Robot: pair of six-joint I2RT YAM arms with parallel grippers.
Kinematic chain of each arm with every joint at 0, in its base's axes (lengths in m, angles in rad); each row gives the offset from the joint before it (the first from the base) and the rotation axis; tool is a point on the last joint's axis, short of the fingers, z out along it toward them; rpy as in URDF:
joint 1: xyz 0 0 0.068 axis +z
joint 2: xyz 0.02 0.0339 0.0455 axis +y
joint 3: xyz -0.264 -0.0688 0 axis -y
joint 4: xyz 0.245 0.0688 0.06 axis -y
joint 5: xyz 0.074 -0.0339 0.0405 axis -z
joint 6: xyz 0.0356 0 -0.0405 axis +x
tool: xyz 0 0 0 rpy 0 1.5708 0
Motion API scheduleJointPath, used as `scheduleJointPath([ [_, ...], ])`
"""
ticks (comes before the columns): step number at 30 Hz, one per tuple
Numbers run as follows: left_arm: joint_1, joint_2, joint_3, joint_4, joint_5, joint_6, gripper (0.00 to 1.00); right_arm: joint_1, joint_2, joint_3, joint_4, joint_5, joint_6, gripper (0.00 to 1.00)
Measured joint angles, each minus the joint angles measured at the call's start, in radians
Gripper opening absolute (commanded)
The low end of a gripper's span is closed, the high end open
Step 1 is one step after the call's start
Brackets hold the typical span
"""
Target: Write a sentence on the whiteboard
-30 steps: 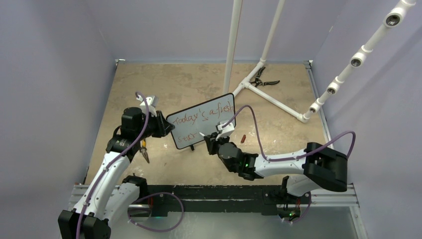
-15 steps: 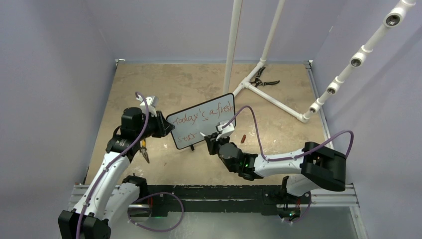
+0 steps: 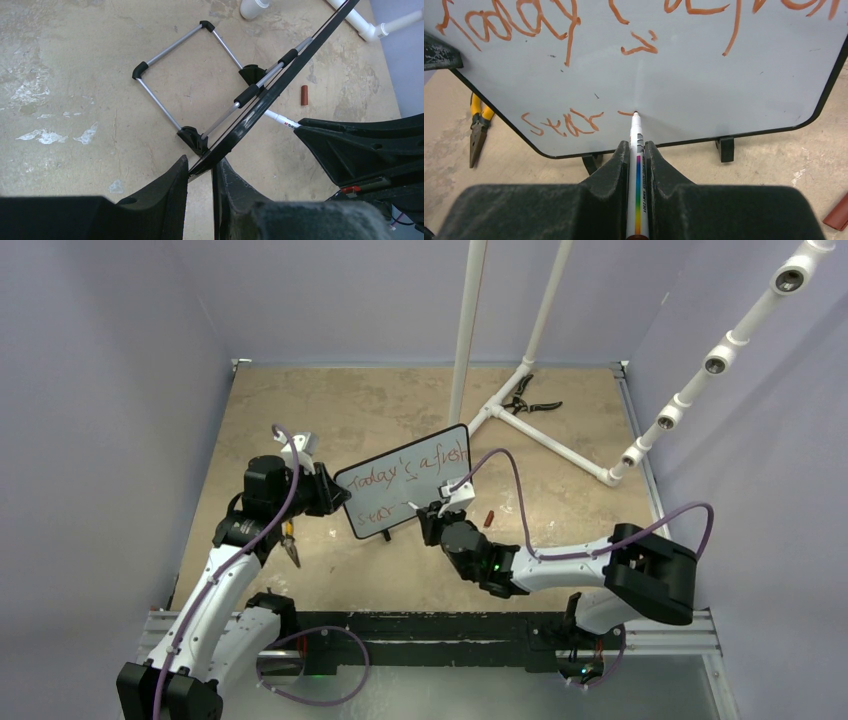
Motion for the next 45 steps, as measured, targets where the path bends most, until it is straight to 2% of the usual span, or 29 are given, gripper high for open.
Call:
scheduleJointPath([
  [7, 0.000, 0.000, 0.000, 0.000, 0.001, 0.000, 0.20, -0.011, -0.030, -0.002, -0.008, 0.015, -0.002, 0.00],
  [14, 0.000, -0.002, 0.000, -0.001, 0.002, 0.000, 0.20, -0.011, -0.093, -0.042, 0.064, -0.007, -0.041, 0.00],
  [23, 0.000, -0.004, 0.000, -0.003, 0.003, 0.000, 0.20, -0.011, -0.071, -0.039, 0.109, -0.039, -0.077, 0.00],
  [45, 0.000, -0.010, -0.002, -0.003, 0.002, 0.000, 0.20, -0.010, 0.020, -0.007, -0.034, -0.030, 0.014, 0.00],
])
